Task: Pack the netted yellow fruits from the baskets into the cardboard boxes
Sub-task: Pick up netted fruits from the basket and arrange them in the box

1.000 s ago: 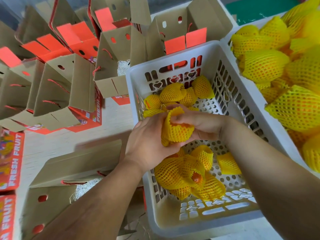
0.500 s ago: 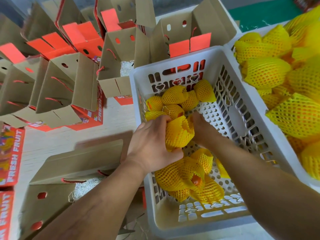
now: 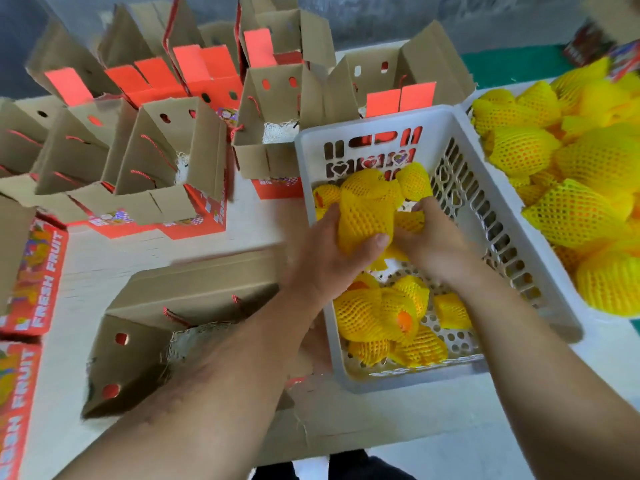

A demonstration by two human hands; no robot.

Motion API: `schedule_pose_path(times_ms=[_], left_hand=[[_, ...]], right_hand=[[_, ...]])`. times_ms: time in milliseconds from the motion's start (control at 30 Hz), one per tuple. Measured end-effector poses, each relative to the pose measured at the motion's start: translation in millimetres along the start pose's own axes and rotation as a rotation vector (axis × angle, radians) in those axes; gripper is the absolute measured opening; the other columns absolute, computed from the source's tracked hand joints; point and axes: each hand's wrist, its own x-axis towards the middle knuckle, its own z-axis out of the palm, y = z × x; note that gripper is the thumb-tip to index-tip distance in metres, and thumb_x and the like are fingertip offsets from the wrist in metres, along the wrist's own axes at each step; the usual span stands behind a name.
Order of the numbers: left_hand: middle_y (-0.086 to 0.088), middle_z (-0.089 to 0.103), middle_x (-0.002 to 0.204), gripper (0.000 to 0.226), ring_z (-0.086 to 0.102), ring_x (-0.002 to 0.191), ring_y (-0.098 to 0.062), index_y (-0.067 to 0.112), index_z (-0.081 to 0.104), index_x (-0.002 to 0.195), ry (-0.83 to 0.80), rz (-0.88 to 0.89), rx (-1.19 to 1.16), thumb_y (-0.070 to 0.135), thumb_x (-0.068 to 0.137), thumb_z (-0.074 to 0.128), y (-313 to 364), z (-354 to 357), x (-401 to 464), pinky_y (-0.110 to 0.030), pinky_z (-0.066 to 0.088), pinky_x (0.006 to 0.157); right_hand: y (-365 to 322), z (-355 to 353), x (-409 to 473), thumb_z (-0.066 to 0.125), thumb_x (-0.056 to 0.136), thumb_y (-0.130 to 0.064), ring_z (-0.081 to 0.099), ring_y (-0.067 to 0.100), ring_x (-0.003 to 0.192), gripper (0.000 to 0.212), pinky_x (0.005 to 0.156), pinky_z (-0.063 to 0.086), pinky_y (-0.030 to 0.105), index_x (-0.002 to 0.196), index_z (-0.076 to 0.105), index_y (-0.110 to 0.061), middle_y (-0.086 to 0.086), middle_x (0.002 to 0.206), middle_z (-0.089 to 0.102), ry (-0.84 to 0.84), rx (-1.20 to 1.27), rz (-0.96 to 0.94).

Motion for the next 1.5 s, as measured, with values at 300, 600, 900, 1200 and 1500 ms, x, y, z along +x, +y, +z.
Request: schedule_pose_path(times_ms=[300,600,900,1200,1500], left_hand=[[0.008,0.078,0.105,0.045,0.075,0.096,-0.013,0.031,0.070,0.115,0.259,-0.443,-0.608,0.063,0.083,0.069,2.9,-123.6,-112.9,-0.033,0.062,0.076],[-0.009,0.071,0.112,0.028,0.066,0.103,-0.027,0.017,0.062,0.120,0.253,-1.095,-0.915,0.037,0.101,0.065,-98.7,-206.3,-155.2,-0.053,0.048,0.106],[-0.017,0.048,0.153,0.064,0.049,0.137,-0.040,0.012,0.034,0.156,0.180,-1.335,-0.552,0.024,0.097,0.057,-159.3,-204.4,-129.2,-0.053,0.039,0.117],[-0.004,0.063,0.107,0.019,0.055,0.088,-0.019,0.021,0.064,0.113,0.144,-0.850,-0.408,0.016,0.105,0.047,-125.9,-198.2,-145.2,-0.029,0.043,0.075],[0.009,0.069,0.087,0.018,0.066,0.092,-0.011,0.026,0.066,0.097,0.117,-0.287,-0.396,0.034,0.091,0.051,-23.3,-97.6,-99.4,-0.032,0.052,0.085]], right_hand=[[-108.0,126.1,-121.5,0.059,0.074,-0.051,0.066,0.024,0.084,0.043,0.071,0.053,0.040,0.112,0.064,-0.032,0.001,0.092,0.070,-0.099,0.670,-0.056],[-122.1,257.4,-141.9,0.069,0.052,-0.039,0.061,0.023,0.088,0.054,0.077,0.053,0.041,0.103,0.056,-0.026,0.014,0.105,0.063,-0.200,0.244,0.060],[-113.3,331.6,-106.3,0.073,0.091,-0.011,0.047,0.039,0.134,0.083,0.112,0.042,0.047,0.156,0.021,-0.007,0.020,0.149,0.040,-0.322,-0.179,0.465],[-130.7,296.5,-127.8,0.058,0.095,-0.001,0.061,0.026,0.117,0.047,0.098,0.049,0.030,0.139,0.053,-0.018,0.009,0.133,0.060,-0.337,-0.253,0.203],[-130.4,168.9,-144.6,0.058,0.099,-0.003,0.066,0.000,0.105,0.031,0.091,0.050,0.016,0.125,0.062,-0.019,-0.008,0.113,0.071,0.128,0.251,-0.178]])
